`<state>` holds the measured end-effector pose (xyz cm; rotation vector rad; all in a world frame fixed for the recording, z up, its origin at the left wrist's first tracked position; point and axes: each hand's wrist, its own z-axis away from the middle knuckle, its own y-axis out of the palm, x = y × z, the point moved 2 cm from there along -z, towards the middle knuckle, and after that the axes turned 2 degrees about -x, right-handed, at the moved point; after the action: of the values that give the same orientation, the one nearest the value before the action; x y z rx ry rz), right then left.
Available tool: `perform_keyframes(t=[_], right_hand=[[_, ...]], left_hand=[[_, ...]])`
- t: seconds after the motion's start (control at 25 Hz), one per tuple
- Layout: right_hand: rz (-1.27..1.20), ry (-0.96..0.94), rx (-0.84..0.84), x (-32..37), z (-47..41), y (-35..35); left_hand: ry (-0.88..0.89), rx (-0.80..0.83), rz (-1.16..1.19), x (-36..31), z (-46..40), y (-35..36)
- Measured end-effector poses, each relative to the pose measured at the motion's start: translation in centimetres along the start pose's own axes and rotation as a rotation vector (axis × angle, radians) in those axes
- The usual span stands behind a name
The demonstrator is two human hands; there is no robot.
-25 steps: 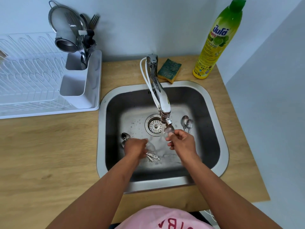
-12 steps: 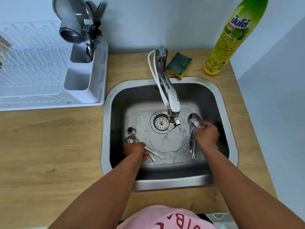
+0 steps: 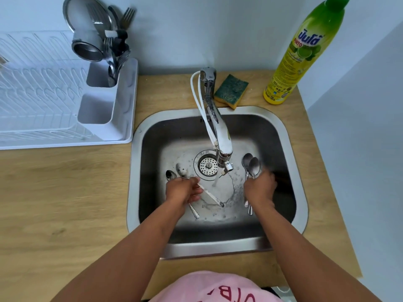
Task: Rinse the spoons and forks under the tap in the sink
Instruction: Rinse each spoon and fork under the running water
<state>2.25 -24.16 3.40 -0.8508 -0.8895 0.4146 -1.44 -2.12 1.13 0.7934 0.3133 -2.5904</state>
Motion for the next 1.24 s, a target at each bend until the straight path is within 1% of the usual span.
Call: perform_keyframes(t=[0.04, 0.08, 0.12, 0.2, 0.24, 0.28, 0.44, 0.64, 0.88, 0.96, 1.12, 1.16, 1.24], right_hand=[[-0.007, -0.068, 0.024, 0.5, 1.0, 0.0], [-0.06, -0.131, 0.089, 1.3, 2.1, 0.0], [-0.135, -0.167, 0.21, 2.1, 3.3, 0.2], [-0.234, -0.166, 0.498, 3.4, 5.8, 0.6], [-0.23, -0.172, 0.589, 3.8, 6.8, 0.7], [-0.2, -0.193, 0.621, 4.1, 7.5, 0.6], [-0.175, -0.228, 0.6, 4.6, 8.3, -1.2], [-0.259, -0.136, 0.62, 4.3, 8.6, -2.6], [-0.433, -0.061, 0.675, 3.5, 9.5, -2.7], [-0.591, 0.057, 0.696, 4.0, 9.4, -2.6], [-0.914, 0.44, 0.82, 5.1, 8.0, -2.1], [-0.953, 0.485, 0.815, 5.1, 7.6, -1.9], [-0.957, 0.47, 0.783, 4.8, 7.2, -1.4]], left_hand=[[0.004, 0.048, 0.005, -0.4, 0.6, 0.5], [0.007, 0.091, 0.01, -0.7, 1.2, 1.0], [0.008, 0.132, 0.012, -0.9, 1.7, 1.5], [0.015, 0.2, 0.012, -1.1, 2.6, 2.2], [0.025, 0.22, 0.006, -1.2, 3.0, 2.4], [0.035, 0.226, -0.008, -1.2, 3.3, 2.6], [0.017, 0.193, 0.014, -1.1, 4.0, 3.0], [0.006, 0.165, 0.056, -1.0, 4.5, 3.6], [0.074, 0.166, 0.099, -2.2, 4.5, 3.3], [0.139, 0.192, 0.06, -2.6, 4.6, 3.5], [0.286, 0.263, 0.016, -3.1, 5.1, 4.0], [0.292, 0.262, 0.014, -3.3, 5.1, 3.9], [0.274, 0.273, 0.024, -3.5, 5.0, 3.5]])
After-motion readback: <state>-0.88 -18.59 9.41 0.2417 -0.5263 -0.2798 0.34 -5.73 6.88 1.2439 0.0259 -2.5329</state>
